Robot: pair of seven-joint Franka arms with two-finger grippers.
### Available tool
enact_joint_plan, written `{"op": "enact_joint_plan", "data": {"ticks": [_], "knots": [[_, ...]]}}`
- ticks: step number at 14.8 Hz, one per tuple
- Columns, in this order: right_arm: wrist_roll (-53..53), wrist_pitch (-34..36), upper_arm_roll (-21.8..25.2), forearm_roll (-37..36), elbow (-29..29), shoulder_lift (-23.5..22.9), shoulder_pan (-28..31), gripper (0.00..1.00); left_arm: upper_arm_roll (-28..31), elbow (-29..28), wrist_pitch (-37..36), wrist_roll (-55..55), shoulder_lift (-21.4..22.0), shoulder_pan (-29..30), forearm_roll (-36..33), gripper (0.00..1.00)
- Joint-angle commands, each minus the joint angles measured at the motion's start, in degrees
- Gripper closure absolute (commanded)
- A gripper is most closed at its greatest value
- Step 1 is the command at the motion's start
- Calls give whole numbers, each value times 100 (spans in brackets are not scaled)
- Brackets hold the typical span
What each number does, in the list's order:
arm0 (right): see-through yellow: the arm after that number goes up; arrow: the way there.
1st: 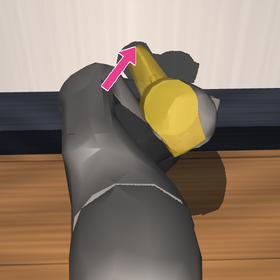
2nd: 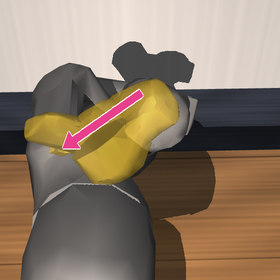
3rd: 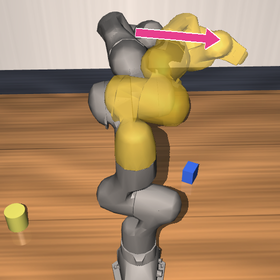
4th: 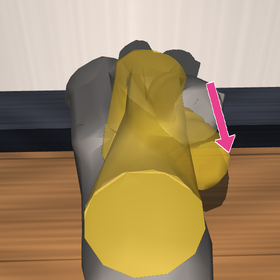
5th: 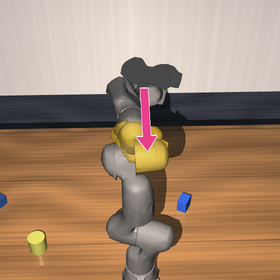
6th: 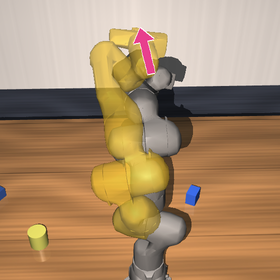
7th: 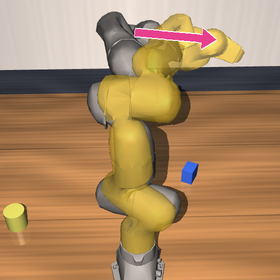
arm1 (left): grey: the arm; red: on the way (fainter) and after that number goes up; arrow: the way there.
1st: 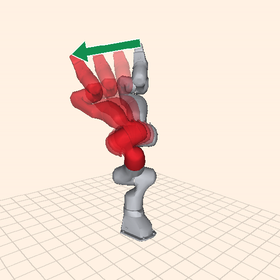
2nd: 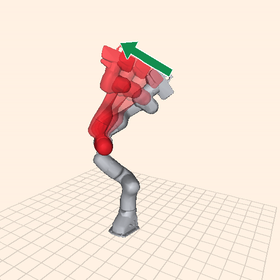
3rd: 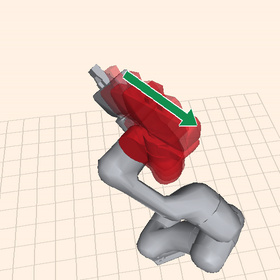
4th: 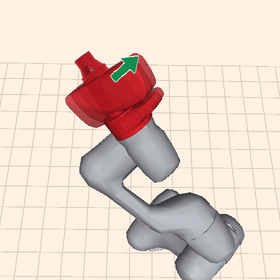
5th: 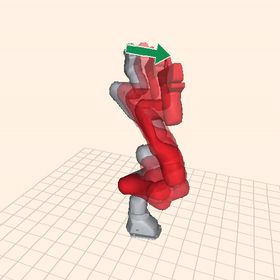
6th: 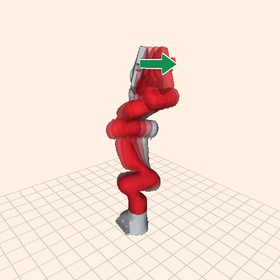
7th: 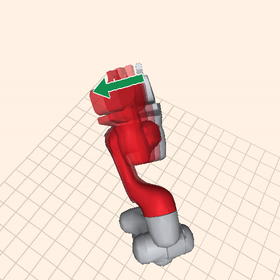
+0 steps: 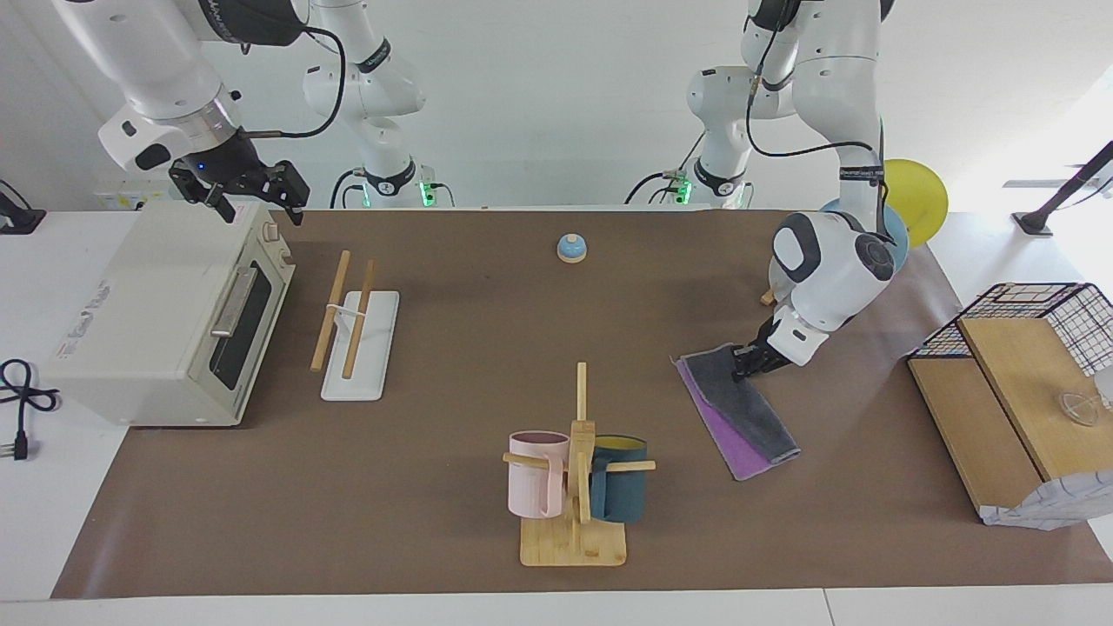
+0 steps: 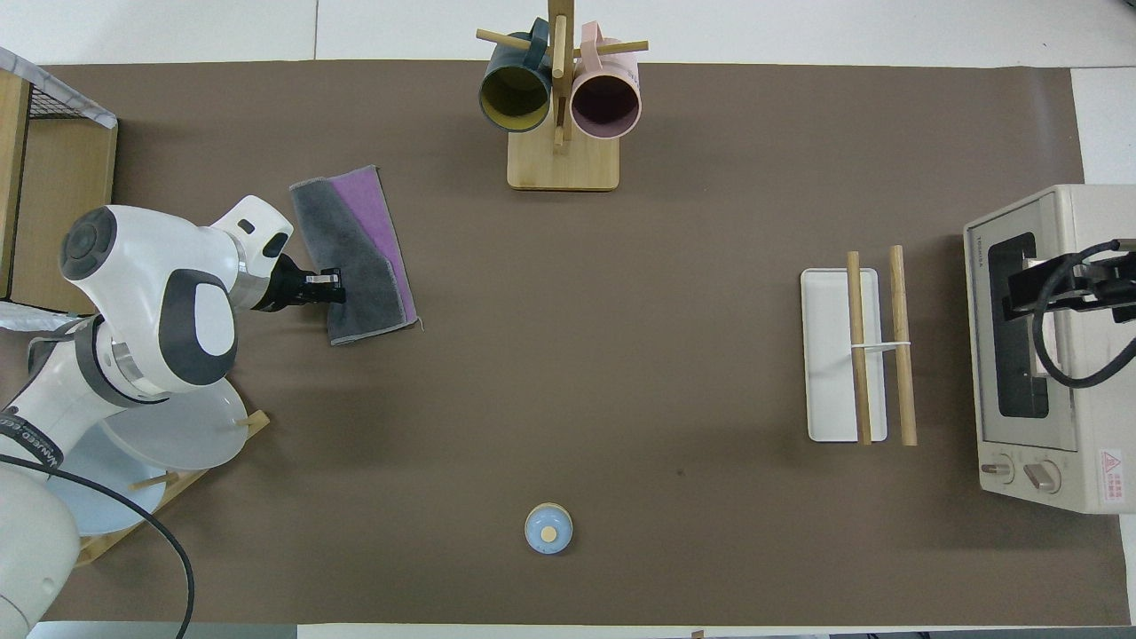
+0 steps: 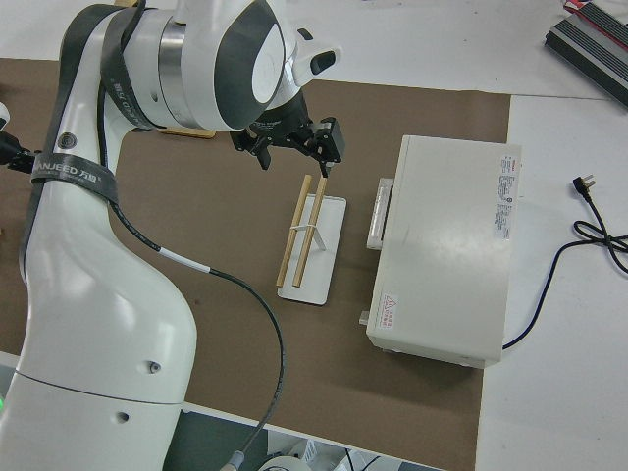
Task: Fold towel and hang on rack
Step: 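Carry the towel toward the table center with the left gripper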
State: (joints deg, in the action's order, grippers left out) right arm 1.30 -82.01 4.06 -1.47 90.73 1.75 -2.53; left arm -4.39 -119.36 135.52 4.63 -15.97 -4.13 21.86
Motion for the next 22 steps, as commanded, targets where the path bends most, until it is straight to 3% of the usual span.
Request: {"op": "enact_joint_plan", "data": {"ticks": [1, 6, 11, 19, 22], "knots": [[-104, 36, -37, 24, 59, 71, 86, 0, 0, 430, -673, -101, 42, 140, 38, 100], [-104, 36, -45, 24, 59, 72, 86, 0, -70, 1230, -1606, -2031, 252, 35, -67, 100], [-104, 36, -45, 24, 59, 71, 86, 0, -158, 1722, -2177, -4771, 622, -306, -356, 100], [-208, 88, -63, 33, 77, 80, 25, 0, -834, 2083, -2232, -9167, 1210, -413, -349, 100], [-246, -17, -168, 1128, 489, 282, -177, 0, -1168, 2172, -2127, -10427, 1289, -413, -157, 100]]}}
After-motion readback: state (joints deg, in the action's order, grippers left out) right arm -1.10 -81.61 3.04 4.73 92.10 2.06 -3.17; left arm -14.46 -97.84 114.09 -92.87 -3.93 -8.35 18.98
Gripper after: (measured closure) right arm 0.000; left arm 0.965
